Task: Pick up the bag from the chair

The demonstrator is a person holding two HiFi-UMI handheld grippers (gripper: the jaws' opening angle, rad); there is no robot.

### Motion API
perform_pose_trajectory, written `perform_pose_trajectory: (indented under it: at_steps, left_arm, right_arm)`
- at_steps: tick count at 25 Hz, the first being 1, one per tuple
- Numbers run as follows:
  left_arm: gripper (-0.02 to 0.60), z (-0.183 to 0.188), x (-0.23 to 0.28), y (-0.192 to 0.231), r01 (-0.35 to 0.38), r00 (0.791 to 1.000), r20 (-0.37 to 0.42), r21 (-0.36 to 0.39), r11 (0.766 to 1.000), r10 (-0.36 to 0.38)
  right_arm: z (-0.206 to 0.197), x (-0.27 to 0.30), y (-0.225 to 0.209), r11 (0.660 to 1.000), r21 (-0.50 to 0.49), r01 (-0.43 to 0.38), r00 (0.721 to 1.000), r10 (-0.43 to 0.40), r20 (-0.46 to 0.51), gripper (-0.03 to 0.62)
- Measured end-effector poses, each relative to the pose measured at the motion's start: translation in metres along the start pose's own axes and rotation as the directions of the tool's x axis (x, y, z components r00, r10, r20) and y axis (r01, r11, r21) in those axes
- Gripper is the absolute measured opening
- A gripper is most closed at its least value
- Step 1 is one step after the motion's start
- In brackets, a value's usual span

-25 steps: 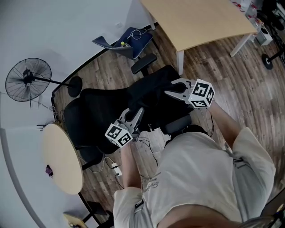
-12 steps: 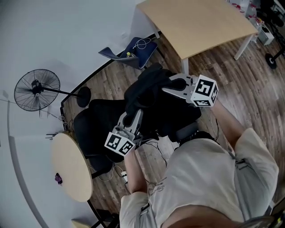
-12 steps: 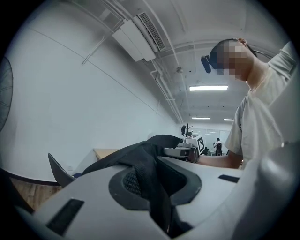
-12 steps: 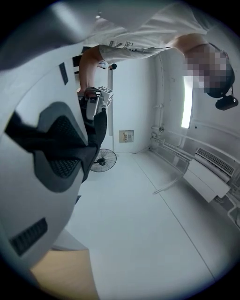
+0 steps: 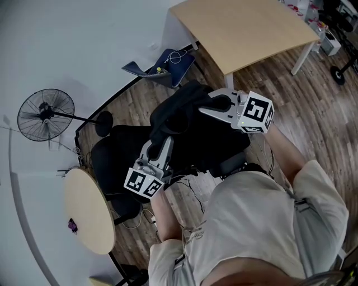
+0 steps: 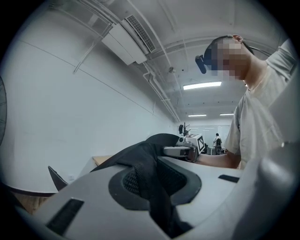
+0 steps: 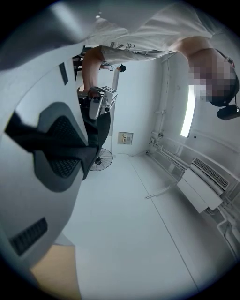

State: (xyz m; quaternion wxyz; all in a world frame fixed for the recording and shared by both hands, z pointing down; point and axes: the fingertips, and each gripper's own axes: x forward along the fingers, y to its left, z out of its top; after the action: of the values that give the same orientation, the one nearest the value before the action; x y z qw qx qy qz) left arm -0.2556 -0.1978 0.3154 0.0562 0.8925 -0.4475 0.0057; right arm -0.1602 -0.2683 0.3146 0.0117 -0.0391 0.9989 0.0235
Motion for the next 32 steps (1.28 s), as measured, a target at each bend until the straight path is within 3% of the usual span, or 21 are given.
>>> perform_pose_trajectory:
  at_steps: [5, 18, 32]
  left_arm:
    - [0.058, 0.007, -0.001, -0.002, 0.003, 1.000, 0.011, 0.016, 1.000, -0.004]
    - [0.058, -0.005, -0.002, -0.005, -0.014, 1.000, 0.011, -0.015, 1.000, 0.014]
    - [0.058, -0.015, -0.011, -0.013, -0.022, 1.000, 0.001, 0.018, 1.000, 0.022]
  right_arm:
    - [0.008, -0.003, 0.006, 0.999, -0.043, -0.010, 1.000, 0.009, -0.015, 0.029]
    - [-0.005, -0.003, 0.006, 1.000, -0.002, 0.001, 0.999, -0.001, -0.049, 0.028]
    - [-0.013, -0.007, 0.021, 1.000, 0.017, -0.009, 1.000, 0.009, -0.004, 0.026]
